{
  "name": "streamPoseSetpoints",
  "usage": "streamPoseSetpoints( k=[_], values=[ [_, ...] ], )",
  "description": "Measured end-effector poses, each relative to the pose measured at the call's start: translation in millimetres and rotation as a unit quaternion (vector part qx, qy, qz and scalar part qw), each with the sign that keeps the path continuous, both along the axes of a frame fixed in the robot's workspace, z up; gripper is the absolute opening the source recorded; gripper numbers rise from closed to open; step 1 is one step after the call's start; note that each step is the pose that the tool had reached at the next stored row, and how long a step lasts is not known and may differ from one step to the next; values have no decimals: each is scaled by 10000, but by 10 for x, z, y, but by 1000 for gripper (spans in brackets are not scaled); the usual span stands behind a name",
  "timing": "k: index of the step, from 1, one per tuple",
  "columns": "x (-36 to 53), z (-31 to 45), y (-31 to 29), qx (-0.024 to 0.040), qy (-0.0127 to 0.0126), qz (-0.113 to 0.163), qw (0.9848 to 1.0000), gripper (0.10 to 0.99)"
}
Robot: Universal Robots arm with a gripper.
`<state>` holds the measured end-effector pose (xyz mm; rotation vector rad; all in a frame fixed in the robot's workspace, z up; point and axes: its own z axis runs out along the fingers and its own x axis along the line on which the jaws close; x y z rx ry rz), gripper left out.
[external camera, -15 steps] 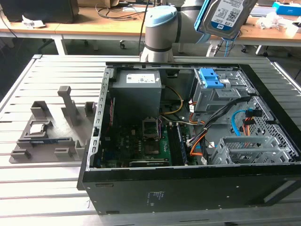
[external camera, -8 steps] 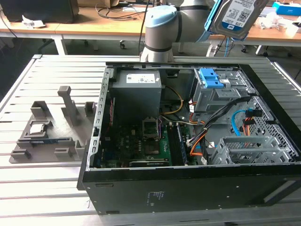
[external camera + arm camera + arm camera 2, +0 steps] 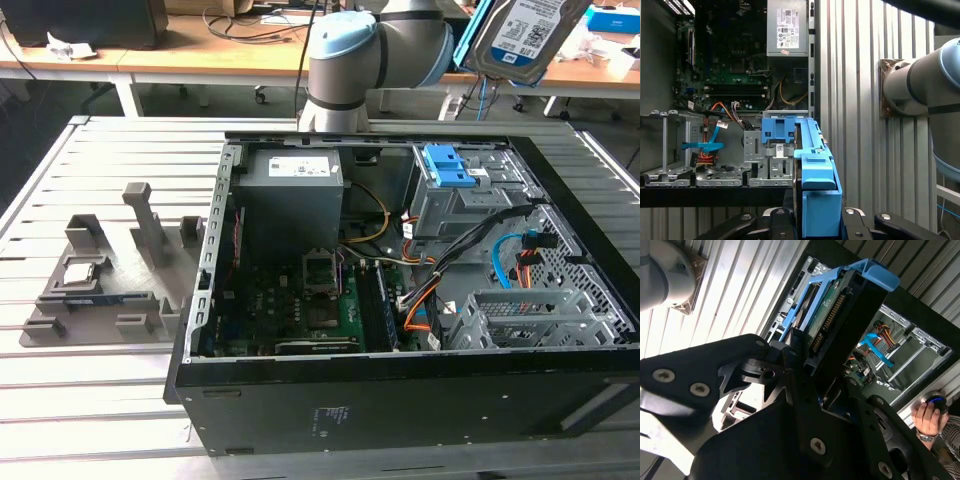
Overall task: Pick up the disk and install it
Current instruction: 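Pick up the disk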
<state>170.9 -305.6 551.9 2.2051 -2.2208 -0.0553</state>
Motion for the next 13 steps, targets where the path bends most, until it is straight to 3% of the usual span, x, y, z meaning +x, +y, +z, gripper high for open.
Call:
streamPoseSetpoints(
  k=[13],
  values=[
    [0,0,-343,0,0,0,10000,365]
  ],
)
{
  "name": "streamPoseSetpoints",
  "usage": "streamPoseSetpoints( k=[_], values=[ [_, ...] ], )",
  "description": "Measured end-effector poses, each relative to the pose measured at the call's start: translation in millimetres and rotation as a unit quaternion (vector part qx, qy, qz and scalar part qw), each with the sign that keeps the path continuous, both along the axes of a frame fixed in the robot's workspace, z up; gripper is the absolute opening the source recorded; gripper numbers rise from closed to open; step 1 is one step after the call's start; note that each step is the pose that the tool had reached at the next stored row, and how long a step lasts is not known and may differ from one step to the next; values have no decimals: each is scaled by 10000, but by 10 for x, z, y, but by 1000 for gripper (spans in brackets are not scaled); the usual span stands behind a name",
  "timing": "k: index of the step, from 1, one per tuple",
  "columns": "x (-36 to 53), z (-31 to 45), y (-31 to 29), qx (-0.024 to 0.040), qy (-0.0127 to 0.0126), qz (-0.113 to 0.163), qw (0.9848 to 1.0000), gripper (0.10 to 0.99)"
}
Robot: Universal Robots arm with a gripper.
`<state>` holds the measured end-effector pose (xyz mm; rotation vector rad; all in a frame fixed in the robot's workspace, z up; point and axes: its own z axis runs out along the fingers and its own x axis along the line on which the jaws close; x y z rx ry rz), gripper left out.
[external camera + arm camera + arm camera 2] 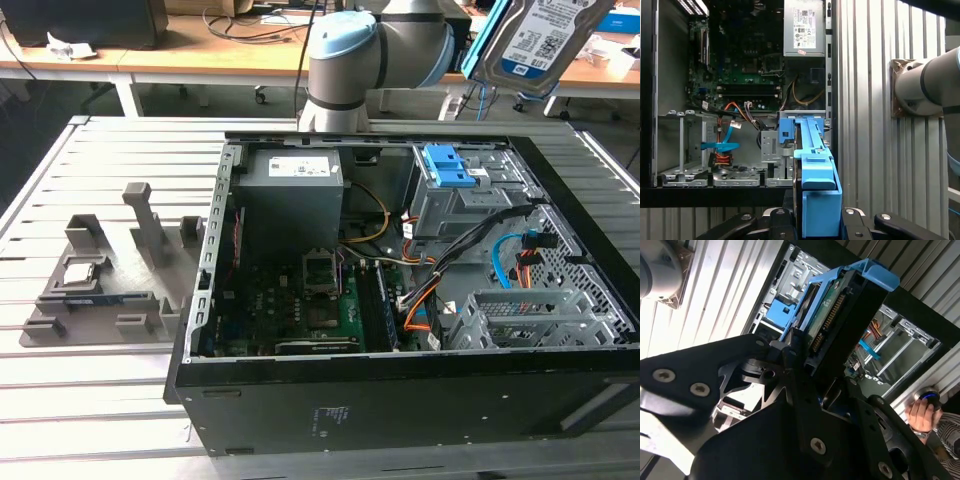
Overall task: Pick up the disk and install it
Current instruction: 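Pick up the disk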
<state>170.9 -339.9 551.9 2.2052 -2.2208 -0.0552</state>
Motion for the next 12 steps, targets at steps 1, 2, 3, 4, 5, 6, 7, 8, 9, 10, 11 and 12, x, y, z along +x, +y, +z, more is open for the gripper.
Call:
streamPoseSetpoints(
  k=[1,2,3,4,5,6,7,8,9,10,11,12],
  values=[
    [0,0,-33,0,0,0,10000,365],
    [0,0,-56,0,0,0,10000,365],
    [0,0,-74,0,0,0,10000,365],
    [0,0,-96,0,0,1,10000,365],
    [0,0,-113,0,0,0,10000,365],
    [0,0,-142,0,0,0,10000,365],
    [0,0,-171,0,0,0,10000,365],
    [0,0,-187,0,0,0,10000,365],
    [0,0,-205,0,0,0,10000,365],
    [0,0,-239,0,0,0,10000,365],
    [0,0,-277,0,0,0,10000,365],
    [0,0,-323,0,0,0,10000,365]
  ],
)
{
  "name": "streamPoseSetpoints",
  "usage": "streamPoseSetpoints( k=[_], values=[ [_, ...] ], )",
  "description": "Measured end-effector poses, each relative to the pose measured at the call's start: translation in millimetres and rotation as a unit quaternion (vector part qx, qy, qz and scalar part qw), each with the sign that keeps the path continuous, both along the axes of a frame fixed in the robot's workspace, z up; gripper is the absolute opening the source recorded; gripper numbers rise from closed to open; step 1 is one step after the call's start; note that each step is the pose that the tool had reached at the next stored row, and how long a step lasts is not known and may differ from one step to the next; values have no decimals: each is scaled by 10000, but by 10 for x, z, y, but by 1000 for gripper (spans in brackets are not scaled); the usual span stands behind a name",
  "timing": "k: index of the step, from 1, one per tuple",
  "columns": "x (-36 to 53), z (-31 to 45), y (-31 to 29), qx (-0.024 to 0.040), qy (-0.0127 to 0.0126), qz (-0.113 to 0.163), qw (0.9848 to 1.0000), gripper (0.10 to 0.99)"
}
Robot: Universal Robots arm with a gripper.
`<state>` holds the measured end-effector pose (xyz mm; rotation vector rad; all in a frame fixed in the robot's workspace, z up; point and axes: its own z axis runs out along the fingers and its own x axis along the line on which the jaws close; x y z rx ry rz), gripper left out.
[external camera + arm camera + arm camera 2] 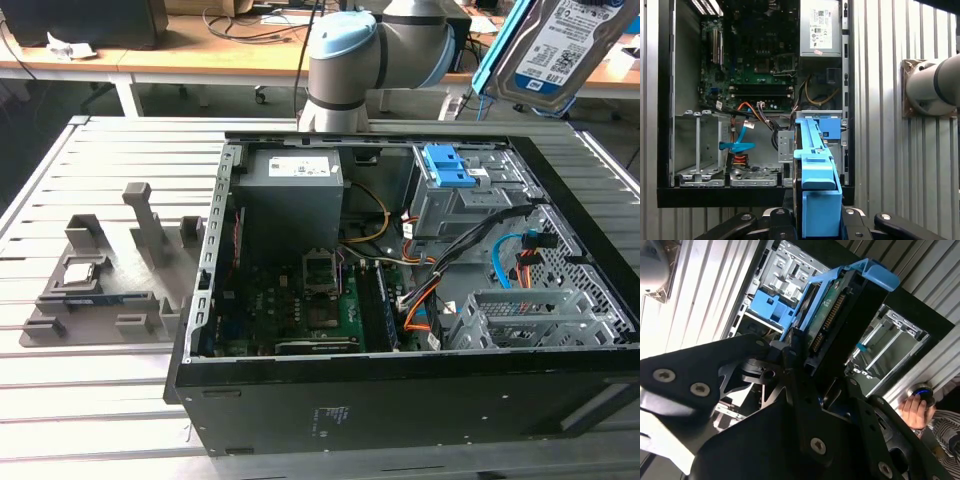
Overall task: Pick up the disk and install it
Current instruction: 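Pick up the disk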
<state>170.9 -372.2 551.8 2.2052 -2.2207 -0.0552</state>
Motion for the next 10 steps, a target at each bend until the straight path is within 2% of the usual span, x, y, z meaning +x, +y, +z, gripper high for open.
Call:
streamPoseSetpoints(
  k=[8,10],
  values=[
    [0,0,-169,0,0,0,10000,365],
    [0,0,-251,0,0,0,10000,365]
  ],
)
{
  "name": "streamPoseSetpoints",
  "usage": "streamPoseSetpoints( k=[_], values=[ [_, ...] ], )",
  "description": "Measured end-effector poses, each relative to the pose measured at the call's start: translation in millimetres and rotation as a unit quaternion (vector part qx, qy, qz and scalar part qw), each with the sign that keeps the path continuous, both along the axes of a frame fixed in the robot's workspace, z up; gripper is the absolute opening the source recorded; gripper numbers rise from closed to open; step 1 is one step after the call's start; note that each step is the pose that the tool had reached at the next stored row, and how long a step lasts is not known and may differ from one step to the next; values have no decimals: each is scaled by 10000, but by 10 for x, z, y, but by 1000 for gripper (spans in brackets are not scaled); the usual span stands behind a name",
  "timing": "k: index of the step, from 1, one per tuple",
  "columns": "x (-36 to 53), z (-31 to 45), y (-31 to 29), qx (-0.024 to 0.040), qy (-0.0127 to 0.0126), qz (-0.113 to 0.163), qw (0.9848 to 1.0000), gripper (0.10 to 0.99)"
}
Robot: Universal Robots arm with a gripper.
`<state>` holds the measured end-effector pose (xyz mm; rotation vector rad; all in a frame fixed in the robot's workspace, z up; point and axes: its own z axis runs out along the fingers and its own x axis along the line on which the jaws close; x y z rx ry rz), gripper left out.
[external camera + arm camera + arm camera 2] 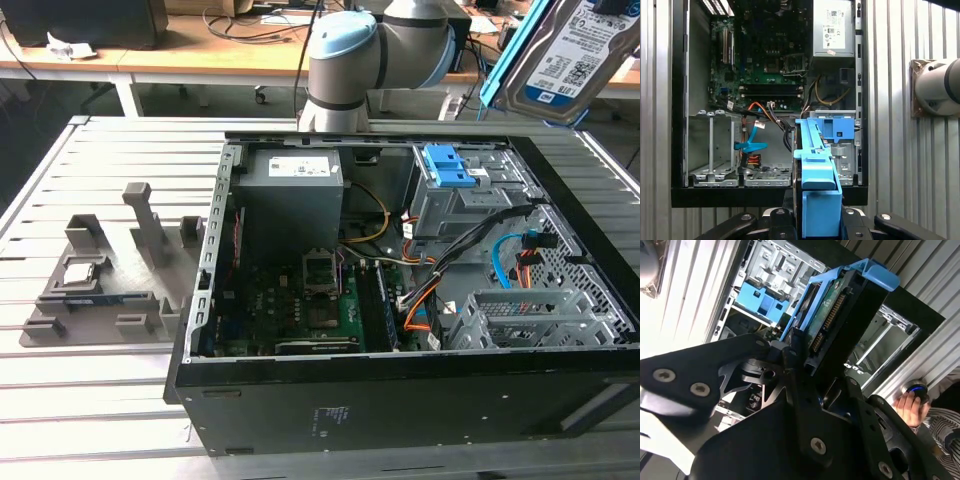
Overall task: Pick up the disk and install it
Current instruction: 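Pick up the disk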
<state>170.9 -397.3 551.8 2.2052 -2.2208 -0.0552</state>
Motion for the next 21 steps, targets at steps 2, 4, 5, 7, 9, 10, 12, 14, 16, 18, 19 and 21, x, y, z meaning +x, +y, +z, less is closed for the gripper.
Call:
streamPoseSetpoints(
  k=[2,4,5,7,9,10,12,14,16,18,19,21],
  values=[
    [0,0,-42,0,0,0,10000,365],
    [0,0,-81,0,0,0,10000,365],
    [0,0,-105,0,0,0,10000,365],
    [0,0,-142,0,0,0,10000,365],
    [0,0,-184,0,0,0,10000,365],
    [0,0,-230,0,0,0,10000,365],
    [0,0,-292,0,0,0,10000,365],
    [0,0,-333,0,0,0,10000,365],
    [0,0,-381,0,0,0,10000,365],
    [0,0,-423,0,0,0,10000,365],
    [0,0,-440,0,0,0,10000,365],
    [0,0,-497,0,0,0,10000,365]
  ],
)
